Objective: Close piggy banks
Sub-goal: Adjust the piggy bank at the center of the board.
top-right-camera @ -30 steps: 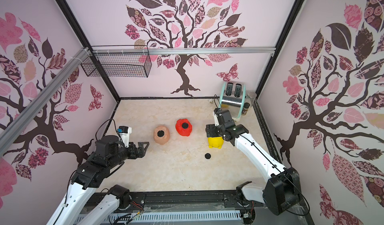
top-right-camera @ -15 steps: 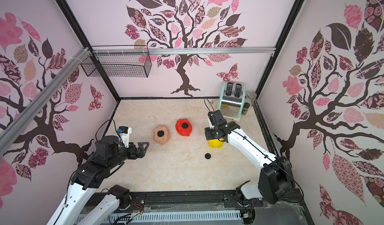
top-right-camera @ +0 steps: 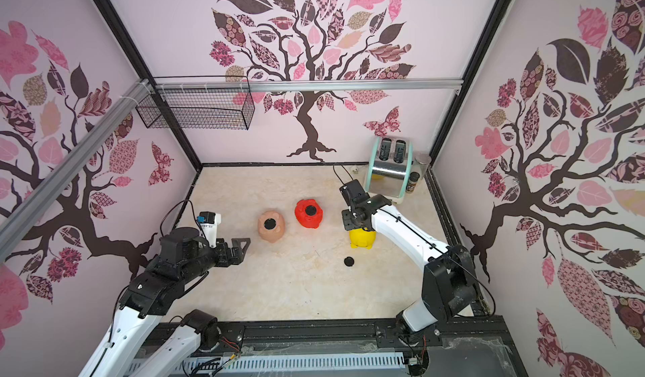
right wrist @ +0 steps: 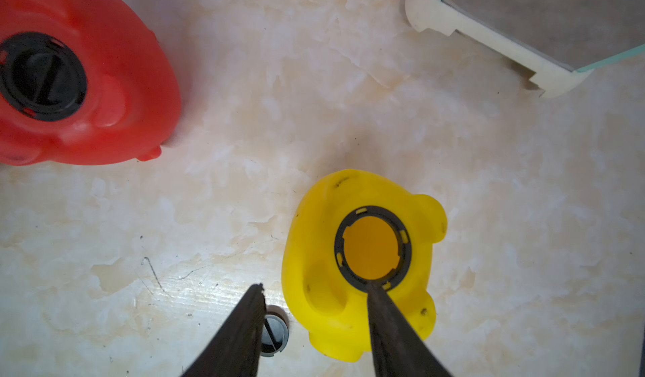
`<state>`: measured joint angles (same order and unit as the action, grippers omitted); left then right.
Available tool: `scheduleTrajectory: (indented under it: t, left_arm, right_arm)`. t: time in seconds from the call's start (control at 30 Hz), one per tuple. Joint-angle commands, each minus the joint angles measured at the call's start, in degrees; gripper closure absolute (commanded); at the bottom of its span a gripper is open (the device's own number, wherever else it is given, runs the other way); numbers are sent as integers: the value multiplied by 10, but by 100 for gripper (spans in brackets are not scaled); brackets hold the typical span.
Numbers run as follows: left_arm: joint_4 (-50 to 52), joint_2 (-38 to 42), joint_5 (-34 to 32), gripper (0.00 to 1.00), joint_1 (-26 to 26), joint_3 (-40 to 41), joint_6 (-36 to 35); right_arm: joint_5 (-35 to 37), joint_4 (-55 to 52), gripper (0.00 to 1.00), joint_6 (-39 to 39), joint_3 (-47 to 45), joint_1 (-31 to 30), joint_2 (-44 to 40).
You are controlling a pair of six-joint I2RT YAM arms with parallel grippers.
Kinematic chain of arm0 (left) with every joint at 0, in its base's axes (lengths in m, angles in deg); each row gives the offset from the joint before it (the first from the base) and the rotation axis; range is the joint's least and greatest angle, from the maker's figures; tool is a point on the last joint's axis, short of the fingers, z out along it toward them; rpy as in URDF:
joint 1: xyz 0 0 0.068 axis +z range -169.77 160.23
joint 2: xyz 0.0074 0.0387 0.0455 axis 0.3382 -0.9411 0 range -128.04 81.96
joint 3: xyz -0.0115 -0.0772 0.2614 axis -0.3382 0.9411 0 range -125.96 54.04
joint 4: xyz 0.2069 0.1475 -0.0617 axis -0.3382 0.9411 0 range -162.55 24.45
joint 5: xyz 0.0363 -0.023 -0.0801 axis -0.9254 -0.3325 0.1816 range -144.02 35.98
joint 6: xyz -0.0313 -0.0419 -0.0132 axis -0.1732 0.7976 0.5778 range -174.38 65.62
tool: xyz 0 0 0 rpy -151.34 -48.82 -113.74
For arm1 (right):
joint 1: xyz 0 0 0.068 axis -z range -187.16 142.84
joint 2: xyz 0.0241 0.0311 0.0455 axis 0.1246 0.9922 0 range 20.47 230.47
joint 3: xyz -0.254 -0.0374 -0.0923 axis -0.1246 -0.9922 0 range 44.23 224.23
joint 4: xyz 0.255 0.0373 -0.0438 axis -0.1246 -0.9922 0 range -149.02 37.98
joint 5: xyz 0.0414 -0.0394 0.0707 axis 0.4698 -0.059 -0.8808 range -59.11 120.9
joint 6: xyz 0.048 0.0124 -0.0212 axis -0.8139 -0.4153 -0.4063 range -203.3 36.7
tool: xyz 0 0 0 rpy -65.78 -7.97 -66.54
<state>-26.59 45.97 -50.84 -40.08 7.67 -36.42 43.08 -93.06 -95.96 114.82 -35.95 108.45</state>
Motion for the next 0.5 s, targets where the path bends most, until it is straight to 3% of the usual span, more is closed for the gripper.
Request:
scheduleTrajectory:
  t: [0.0,0.47]
  left_arm:
    - [-8,3,2,2,-3,4,-4]
    - [-8,2,2,2,-3,3,-4]
  right_arm:
    - [35,-37,50,0,28,-4,21]
    - [54,-48,50,13,27,-6,46]
